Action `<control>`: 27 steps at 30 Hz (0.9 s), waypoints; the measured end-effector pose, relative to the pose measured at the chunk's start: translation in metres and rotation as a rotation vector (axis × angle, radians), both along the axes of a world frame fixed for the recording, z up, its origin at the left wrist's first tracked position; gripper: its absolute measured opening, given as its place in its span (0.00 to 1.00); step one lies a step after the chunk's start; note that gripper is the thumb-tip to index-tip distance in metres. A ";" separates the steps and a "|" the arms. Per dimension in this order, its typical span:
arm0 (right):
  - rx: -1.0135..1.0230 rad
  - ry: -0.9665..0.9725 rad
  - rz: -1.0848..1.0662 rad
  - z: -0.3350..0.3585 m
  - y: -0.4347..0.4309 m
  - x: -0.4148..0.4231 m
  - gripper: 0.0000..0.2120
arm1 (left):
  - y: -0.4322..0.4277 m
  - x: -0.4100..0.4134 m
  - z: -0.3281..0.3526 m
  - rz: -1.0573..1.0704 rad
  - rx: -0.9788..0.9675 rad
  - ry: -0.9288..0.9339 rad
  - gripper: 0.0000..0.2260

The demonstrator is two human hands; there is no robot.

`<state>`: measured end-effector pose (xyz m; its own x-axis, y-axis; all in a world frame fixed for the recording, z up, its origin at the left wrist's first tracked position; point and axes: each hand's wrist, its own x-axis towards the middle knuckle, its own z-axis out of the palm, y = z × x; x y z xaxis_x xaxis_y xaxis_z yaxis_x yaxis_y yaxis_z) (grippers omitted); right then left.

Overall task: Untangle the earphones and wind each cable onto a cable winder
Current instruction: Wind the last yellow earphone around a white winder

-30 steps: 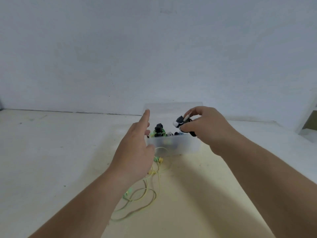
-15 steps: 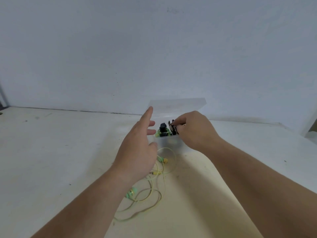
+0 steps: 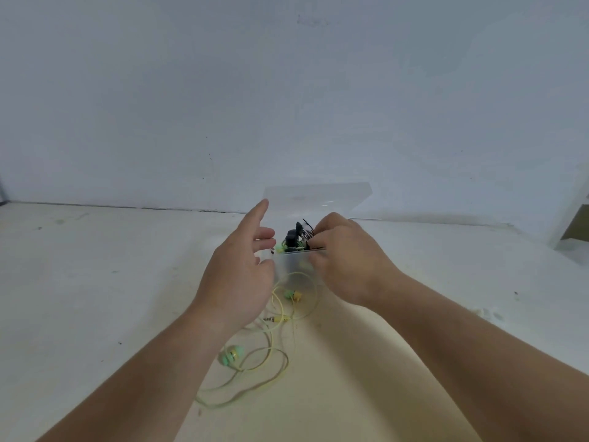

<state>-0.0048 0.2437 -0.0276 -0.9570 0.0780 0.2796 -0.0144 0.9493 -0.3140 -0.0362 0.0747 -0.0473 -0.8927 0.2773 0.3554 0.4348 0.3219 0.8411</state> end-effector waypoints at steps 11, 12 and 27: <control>0.034 -0.073 -0.200 0.015 -0.012 -0.018 0.11 | -0.002 0.000 -0.001 -0.013 -0.042 0.019 0.37; 0.049 -0.067 -0.213 0.014 -0.014 -0.018 0.08 | -0.002 0.000 -0.002 -0.017 -0.051 0.022 0.37; -0.016 -0.248 0.359 -0.011 -0.037 0.062 0.21 | -0.019 -0.003 0.013 0.008 -0.476 -0.066 0.09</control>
